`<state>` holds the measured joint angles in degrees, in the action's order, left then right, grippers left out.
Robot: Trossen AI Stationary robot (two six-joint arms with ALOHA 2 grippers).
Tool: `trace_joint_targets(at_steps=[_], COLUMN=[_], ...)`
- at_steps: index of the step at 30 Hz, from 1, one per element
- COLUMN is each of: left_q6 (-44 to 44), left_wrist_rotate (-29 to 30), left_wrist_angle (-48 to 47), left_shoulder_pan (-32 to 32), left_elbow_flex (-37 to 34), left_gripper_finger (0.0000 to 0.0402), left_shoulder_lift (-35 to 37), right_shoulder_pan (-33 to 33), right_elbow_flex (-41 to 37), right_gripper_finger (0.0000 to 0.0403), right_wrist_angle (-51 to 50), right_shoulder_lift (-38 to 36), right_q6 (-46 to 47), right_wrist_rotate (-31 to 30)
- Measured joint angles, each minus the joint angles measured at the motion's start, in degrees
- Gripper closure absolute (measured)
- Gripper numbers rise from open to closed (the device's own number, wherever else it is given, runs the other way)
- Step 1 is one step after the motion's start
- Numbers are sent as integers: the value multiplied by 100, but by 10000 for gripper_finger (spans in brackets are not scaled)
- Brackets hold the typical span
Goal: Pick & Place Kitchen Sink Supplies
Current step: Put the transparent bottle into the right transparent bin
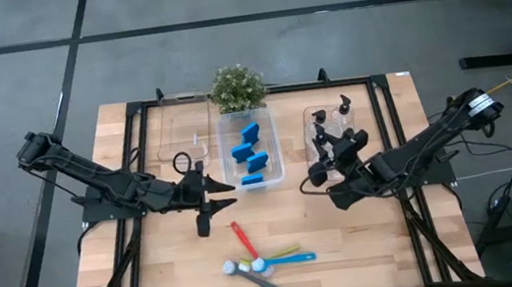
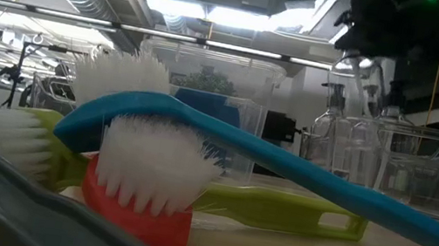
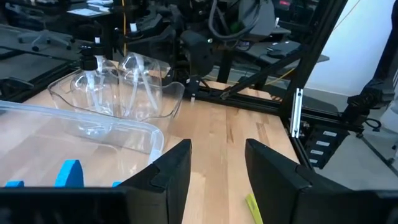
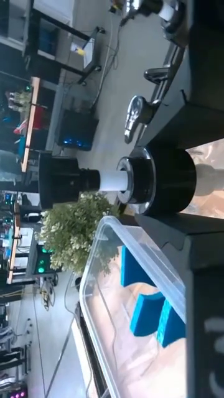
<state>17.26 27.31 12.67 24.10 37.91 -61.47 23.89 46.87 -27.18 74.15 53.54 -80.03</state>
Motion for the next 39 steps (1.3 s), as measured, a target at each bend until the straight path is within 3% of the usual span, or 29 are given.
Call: trace_joint_targets(at_steps=[15,21,31,39], left_q6=[-1,-2,-2,-2], left_wrist_rotate=[7,7,7,7], left_wrist_angle=[-44,-44,-44,-44], left_shoulder_pan=[0,0,0,0], left_elbow_flex=[0,0,0,0], left_gripper_finger=[258,258,258,258], left_shoulder_lift=[0,0,0,0], right_shoulder_pan=[-237,-237,-235,-235], right_elbow_flex=[-771,-887,-873,-299], right_gripper_finger=[254,228,204,183], right_wrist_angle=[1037,1214,1265,1258], right_shoulder_lift=[4,7,7,7], right_q6=[11,15,-53,-995], right_wrist_rotate=[17,73,705,1432])
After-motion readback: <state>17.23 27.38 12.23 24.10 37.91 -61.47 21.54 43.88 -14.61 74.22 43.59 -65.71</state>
